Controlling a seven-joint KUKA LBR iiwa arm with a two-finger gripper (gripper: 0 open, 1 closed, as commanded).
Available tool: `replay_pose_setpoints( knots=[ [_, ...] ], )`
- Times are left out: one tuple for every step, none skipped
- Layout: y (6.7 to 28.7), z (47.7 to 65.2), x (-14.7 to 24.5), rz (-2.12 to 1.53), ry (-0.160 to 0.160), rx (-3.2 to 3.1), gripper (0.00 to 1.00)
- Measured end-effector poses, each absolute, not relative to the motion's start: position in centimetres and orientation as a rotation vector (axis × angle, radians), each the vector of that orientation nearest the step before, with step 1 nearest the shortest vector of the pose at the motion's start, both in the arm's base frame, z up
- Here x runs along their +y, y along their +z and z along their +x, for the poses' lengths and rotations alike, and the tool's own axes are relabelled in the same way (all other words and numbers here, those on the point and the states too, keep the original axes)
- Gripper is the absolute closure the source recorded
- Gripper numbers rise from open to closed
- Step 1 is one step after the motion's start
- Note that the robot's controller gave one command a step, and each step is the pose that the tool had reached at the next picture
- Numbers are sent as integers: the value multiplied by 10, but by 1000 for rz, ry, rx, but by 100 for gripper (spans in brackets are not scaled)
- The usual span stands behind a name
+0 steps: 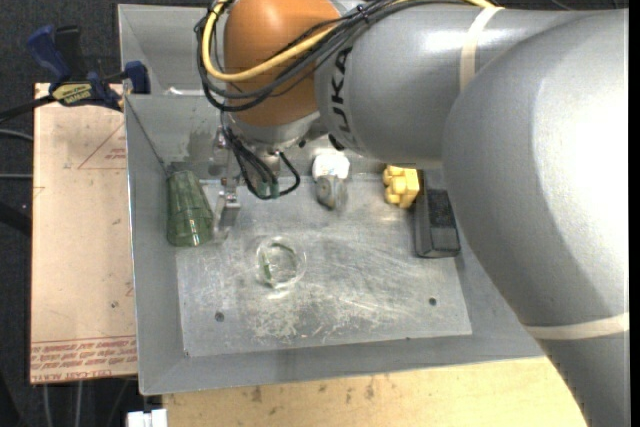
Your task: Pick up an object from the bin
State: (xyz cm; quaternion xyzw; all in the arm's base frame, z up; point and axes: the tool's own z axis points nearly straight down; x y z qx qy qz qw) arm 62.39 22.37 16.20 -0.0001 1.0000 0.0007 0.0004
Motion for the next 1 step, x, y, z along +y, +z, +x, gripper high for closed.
replay_pose_setpoints(
  knots=[
    [134,631,230,-434,3,3106,0]
  ],
)
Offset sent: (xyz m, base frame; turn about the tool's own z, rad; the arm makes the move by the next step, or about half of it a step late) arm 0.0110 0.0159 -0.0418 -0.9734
